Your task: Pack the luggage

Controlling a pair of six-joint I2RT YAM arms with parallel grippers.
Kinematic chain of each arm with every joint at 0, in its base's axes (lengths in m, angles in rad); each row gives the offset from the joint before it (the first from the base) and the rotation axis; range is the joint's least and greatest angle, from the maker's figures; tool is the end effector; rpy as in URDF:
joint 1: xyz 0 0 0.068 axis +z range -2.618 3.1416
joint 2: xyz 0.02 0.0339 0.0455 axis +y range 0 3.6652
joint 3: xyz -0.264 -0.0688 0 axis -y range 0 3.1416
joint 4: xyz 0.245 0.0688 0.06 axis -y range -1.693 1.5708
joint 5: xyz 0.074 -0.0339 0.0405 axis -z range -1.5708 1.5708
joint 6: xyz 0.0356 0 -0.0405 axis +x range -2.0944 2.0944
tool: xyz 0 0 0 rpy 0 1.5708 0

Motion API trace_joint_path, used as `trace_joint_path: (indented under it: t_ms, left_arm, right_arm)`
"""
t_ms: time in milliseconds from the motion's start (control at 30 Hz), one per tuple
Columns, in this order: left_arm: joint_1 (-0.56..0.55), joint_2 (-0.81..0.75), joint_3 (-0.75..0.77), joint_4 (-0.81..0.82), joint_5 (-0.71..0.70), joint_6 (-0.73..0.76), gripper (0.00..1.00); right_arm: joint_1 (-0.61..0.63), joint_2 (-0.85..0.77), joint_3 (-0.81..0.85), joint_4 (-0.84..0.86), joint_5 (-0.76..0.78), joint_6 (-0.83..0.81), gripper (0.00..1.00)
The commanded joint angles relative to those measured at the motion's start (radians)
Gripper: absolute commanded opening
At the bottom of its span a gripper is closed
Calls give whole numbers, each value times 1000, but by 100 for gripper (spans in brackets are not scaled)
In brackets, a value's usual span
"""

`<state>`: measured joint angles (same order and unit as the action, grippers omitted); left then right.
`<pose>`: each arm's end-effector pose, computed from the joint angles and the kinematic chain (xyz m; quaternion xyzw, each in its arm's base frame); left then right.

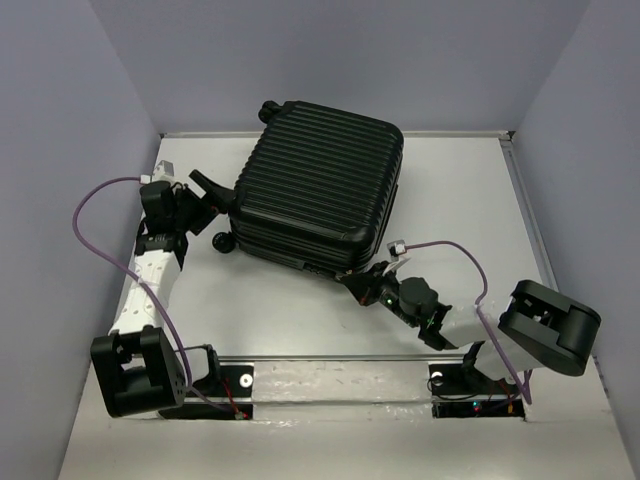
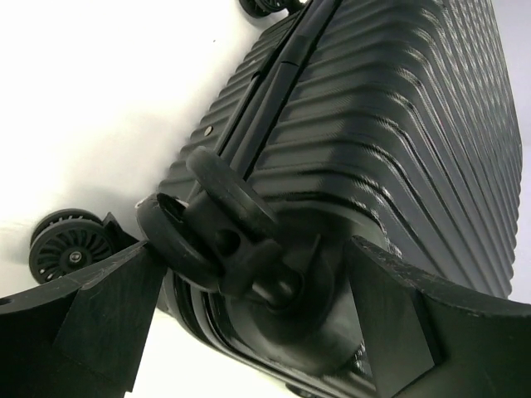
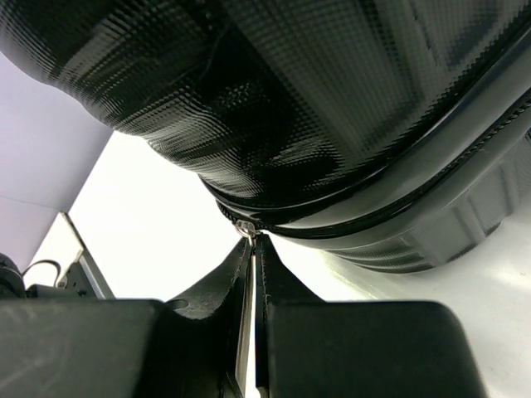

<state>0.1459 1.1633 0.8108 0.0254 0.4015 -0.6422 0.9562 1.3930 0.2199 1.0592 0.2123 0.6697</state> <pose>0.2663 0.0251 0.2933 -0.1985 0.7800 -0.2973 0.5135 0.1397 0.1849 0.1583 -0.0361 0.7445 0.4265 0.5124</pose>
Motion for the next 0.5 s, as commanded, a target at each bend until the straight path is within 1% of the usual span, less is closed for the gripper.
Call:
trace_joint_path:
  t_ms: [0,233,400,467]
  left_arm:
    - [6,27,10,117,39,-50,99]
    - [6,41,-12,218,17,-135,97]
    - [6,76,-25,290,28,-207,92]
    - [6,87,-36,303,31,-215,90]
  right_arm:
    - [1,23,6,48,10,-15,7]
    - [1,14,1,47,4,-21,7]
    - [1,6,-1,41,6,-22,7]
    - [1,4,1,39,4,-25,7]
